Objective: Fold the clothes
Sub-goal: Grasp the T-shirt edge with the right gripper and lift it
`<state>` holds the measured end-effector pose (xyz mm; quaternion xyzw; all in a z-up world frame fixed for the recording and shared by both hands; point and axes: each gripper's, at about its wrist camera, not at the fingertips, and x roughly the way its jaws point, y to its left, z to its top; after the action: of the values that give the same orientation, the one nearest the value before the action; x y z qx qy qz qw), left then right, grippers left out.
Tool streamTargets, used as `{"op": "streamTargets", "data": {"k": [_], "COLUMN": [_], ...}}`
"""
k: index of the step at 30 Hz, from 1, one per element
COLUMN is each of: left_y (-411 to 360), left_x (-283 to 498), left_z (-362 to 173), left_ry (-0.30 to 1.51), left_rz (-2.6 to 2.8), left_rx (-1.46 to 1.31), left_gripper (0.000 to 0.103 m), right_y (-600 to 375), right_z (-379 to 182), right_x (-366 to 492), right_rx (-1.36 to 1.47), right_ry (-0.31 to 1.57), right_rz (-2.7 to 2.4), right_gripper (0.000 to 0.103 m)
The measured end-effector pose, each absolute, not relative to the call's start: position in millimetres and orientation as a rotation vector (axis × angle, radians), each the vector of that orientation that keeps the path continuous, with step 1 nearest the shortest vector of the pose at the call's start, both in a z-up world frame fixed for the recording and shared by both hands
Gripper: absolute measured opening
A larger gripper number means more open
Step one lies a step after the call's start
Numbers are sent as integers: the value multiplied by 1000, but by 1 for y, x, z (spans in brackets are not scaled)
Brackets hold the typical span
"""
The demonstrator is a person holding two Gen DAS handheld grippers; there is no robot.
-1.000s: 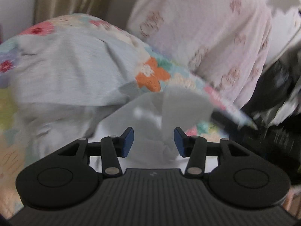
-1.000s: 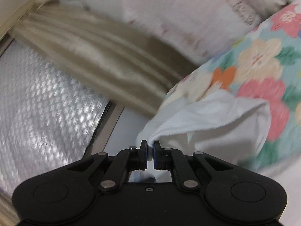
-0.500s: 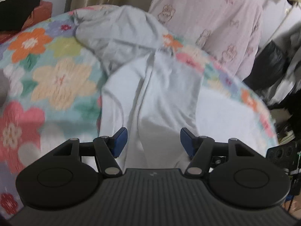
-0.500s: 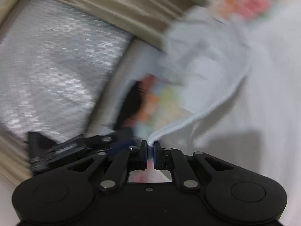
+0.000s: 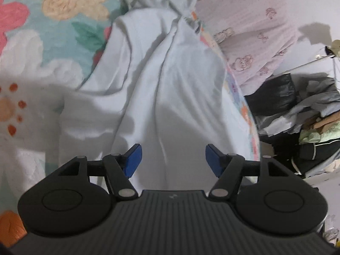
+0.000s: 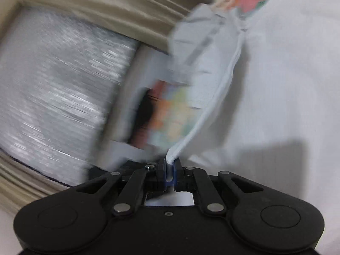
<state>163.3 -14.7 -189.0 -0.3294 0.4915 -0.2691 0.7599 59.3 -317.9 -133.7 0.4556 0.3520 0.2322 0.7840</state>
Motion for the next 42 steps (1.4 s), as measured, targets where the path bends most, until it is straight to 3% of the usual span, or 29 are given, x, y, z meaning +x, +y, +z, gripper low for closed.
{"op": "streamTargets", "data": {"k": [5, 10, 18, 23, 34, 37, 41, 42], "left_y": [-23, 19, -19, -32, -64, -78, -74, -71], "left_x": [165, 159, 145, 148, 160, 160, 178, 182], "left_z": [-190, -169, -165, -171, -169, -166, -196, -202], "left_ry": [1064, 957, 1069, 1087, 965, 935, 1048, 1062], "left_rz": [-594, -612, -485, -485, -612, -636, -652, -650], "left_rx": [-716, -893, -515, -444, -432, -362, -586, -633], "left_gripper": [65, 66, 65, 65, 66, 75, 76, 71], "right_y": [-310, -279, -294, -308, -303, -299, -304, -304], "right_z": [-158, -110, -123, -152, -144, -132, -131, -133], "right_x": [64, 69, 31, 23, 20, 11, 16, 19], "right_rx": [1204, 1074, 561, 660, 566, 585, 623, 611], "right_ry": [735, 727, 864, 883, 820, 731, 702, 705], "right_rz": [616, 713, 166, 121, 205, 309, 366, 356], "right_gripper": [9, 9, 9, 9, 9, 9, 9, 9]}}
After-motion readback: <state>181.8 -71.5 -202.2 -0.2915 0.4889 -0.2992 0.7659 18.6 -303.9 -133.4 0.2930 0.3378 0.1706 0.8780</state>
